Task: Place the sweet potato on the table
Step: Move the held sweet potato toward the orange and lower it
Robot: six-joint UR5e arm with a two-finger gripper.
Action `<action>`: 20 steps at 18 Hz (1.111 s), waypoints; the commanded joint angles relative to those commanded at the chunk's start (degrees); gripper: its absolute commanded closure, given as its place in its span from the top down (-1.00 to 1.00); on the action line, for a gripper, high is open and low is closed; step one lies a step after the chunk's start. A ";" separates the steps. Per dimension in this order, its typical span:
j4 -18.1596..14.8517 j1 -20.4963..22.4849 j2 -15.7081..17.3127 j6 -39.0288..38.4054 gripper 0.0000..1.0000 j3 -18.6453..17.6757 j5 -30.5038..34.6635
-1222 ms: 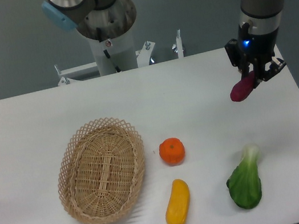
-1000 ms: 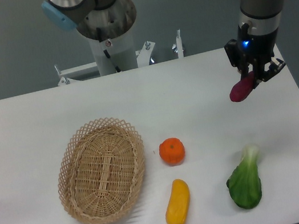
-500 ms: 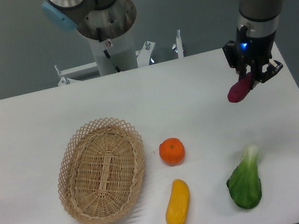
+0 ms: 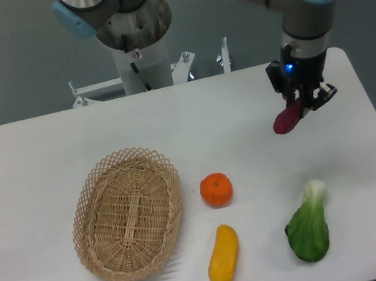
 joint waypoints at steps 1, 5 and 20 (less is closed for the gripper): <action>1.68 -0.09 -0.09 -1.49 -0.56 -1.15 0.09; 6.95 -0.70 -1.92 -17.90 -0.56 -2.56 0.00; 14.26 -5.27 -12.04 -17.42 -0.47 -6.35 3.34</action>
